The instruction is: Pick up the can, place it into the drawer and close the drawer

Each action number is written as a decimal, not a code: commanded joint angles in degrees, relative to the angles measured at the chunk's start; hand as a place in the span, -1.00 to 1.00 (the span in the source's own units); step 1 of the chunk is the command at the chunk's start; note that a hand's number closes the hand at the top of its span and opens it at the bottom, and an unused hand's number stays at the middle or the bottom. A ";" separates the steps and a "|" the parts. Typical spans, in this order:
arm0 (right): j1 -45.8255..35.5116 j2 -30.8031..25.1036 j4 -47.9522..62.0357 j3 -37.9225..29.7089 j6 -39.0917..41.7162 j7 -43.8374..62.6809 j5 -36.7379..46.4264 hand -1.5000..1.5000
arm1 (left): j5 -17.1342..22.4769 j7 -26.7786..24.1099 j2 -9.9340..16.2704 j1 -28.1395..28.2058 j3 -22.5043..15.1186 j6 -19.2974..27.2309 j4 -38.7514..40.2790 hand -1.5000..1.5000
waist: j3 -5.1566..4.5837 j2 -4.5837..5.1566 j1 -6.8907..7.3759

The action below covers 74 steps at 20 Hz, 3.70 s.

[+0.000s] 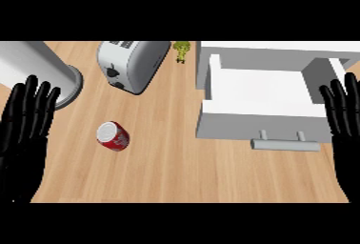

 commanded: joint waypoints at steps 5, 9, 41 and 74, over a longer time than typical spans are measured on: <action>-0.47 0.69 1.62 -2.65 -0.13 -1.59 -1.89 -1.00 | 8.73 -1.28 2.04 8.25 7.08 -5.32 -4.90 -1.00 | 0.91 -1.56 -1.51; 2.00 1.81 4.33 -2.95 -5.00 9.63 1.11 -1.00 | 8.86 11.99 0.43 12.54 9.03 0.50 -0.01 -1.00 | 0.89 -1.45 -0.78; 10.06 0.77 -3.41 -8.77 0.47 9.55 -3.79 -1.00 | -1.54 0.85 -6.46 13.03 1.43 4.40 19.58 -1.00 | 0.91 -1.53 -1.92; 11.63 2.32 -7.17 -13.18 5.17 11.26 -4.95 -1.00 | 5.42 -29.53 0.56 -13.28 16.71 3.55 80.77 -1.00 | 0.90 -1.45 -2.20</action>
